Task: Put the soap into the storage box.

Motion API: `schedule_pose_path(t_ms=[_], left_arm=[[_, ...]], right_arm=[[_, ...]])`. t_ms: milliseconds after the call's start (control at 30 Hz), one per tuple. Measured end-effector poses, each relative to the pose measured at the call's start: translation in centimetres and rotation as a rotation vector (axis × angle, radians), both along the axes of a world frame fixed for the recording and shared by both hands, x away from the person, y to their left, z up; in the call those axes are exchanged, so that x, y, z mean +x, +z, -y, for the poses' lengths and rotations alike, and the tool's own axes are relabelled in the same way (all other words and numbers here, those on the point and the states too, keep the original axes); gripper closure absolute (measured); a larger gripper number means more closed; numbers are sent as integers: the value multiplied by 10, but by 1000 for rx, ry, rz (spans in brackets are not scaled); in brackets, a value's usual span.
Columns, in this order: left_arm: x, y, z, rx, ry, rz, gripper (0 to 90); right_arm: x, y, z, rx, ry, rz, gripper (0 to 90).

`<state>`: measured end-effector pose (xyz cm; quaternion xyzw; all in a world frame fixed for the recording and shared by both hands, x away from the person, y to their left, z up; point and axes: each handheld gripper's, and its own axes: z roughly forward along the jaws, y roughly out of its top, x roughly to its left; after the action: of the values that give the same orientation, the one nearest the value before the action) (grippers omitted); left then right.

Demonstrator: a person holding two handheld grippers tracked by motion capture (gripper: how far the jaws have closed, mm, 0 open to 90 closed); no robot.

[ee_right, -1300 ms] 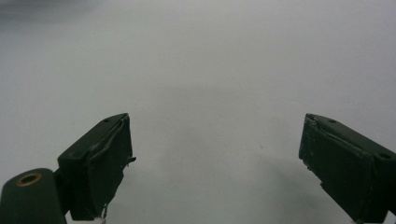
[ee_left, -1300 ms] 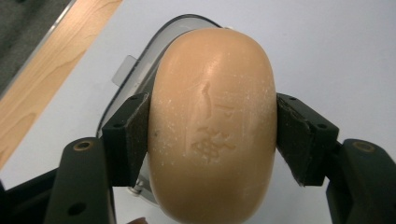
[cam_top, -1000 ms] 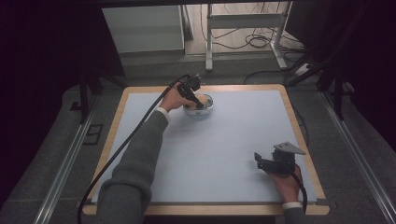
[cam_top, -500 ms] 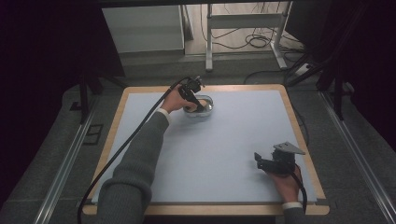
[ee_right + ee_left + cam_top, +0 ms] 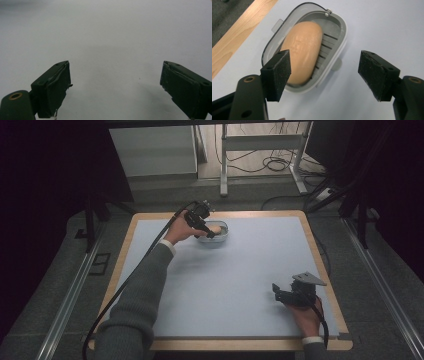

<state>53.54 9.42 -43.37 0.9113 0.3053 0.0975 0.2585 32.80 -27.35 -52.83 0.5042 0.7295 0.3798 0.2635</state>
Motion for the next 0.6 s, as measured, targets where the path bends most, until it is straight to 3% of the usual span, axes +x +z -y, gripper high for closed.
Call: schedule_pose_path(t_ms=[300, 333, 367, 433, 467, 567, 600], left_arm=[[-43, 10, -26, -44, 36, 48, 237], [-56, 10, -32, -53, 42, 68, 227], [-56, 10, -32, -53, 42, 68, 223], [-74, 8, -43, -86, 52, 76, 223], [-74, 8, -43, -86, 52, 76, 223], [-97, 1, -58, -117, 65, 88, 222], [-97, 1, -58, -117, 65, 88, 221]], right_arm=[[0, 0, 0, -2, -2, 5, 96], [0, 0, 0, -3, -1, 7, 96], [0, 0, 0, -3, -1, 7, 96], [0, 0, 0, -1, -2, 9, 96], [0, 0, 0, -1, -2, 9, 96], [-1, 0, 0, -3, -2, 8, 96], [-1, 0, 0, -3, -2, 8, 96]])
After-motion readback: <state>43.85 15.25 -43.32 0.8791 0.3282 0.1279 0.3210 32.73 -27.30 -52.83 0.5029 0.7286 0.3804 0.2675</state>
